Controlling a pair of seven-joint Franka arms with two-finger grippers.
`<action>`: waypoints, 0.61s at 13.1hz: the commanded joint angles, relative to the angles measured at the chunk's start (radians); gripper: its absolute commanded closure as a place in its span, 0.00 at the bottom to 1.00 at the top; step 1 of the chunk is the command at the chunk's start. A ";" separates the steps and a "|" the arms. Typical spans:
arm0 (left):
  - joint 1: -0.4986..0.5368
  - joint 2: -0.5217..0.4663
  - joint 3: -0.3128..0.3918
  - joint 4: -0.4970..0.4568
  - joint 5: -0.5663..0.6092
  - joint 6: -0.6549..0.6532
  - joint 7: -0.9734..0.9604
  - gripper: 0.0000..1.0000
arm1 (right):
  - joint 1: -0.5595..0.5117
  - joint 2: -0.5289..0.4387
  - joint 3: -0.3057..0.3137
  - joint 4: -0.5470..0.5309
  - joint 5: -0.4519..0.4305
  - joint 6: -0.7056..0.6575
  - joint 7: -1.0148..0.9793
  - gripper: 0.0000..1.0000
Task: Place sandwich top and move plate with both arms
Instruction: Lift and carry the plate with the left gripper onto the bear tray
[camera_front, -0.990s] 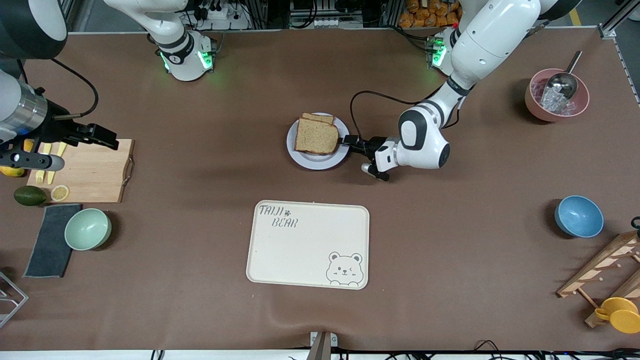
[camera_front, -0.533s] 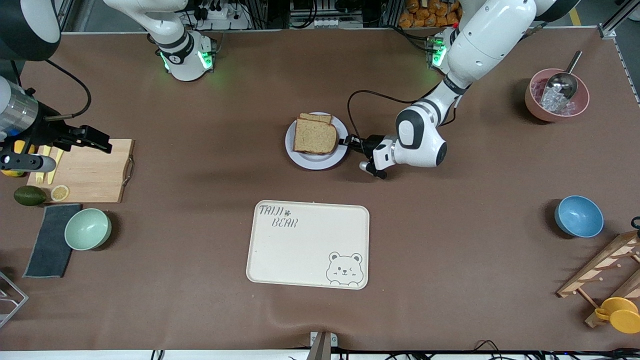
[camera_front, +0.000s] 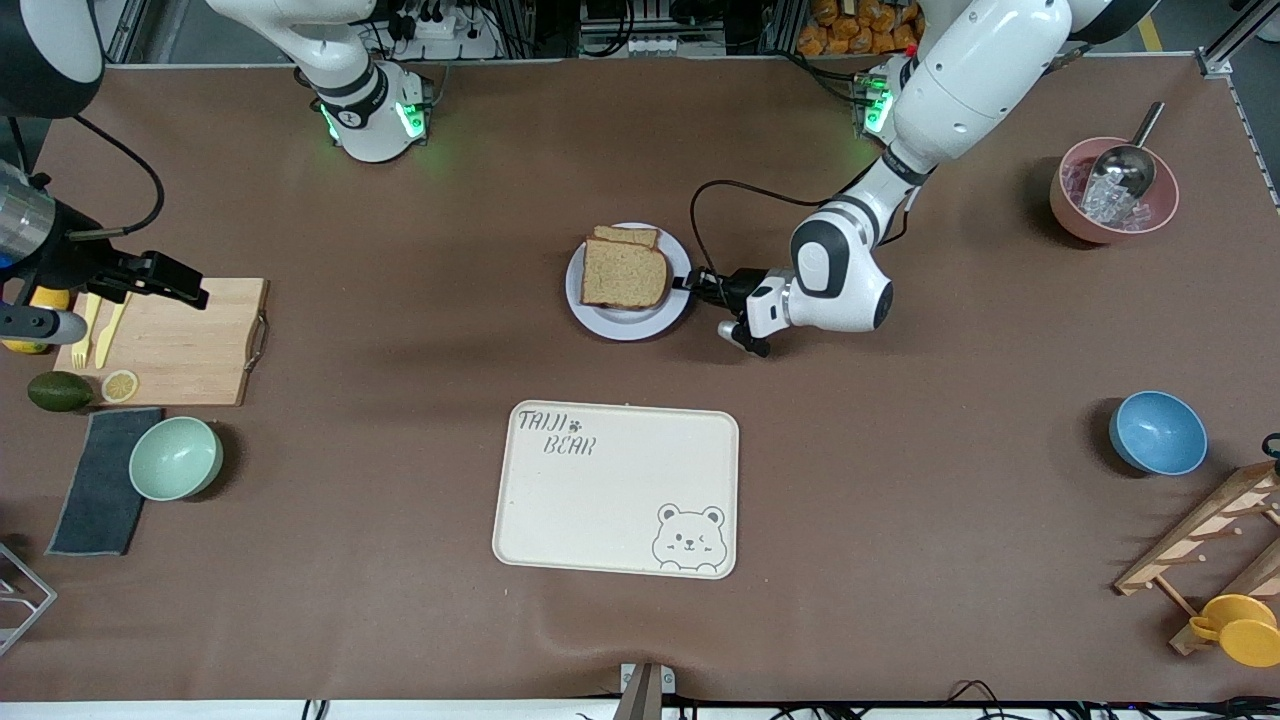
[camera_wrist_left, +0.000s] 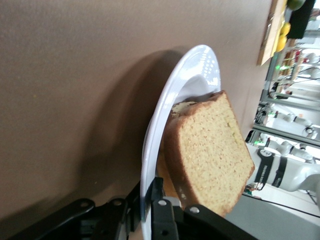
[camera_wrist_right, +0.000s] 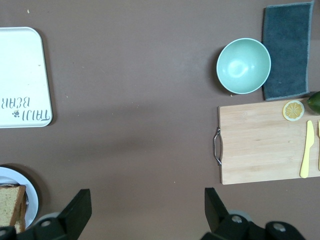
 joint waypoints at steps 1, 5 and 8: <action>0.011 -0.007 -0.006 -0.010 -0.140 0.029 0.096 1.00 | 0.013 -0.032 -0.017 -0.012 -0.008 -0.001 0.004 0.00; 0.012 -0.020 -0.009 -0.002 -0.333 0.012 0.194 1.00 | 0.014 -0.032 -0.017 -0.010 -0.014 0.002 -0.002 0.00; 0.032 -0.022 -0.010 -0.005 -0.419 -0.029 0.269 1.00 | 0.013 -0.032 -0.019 -0.010 -0.014 0.000 -0.002 0.00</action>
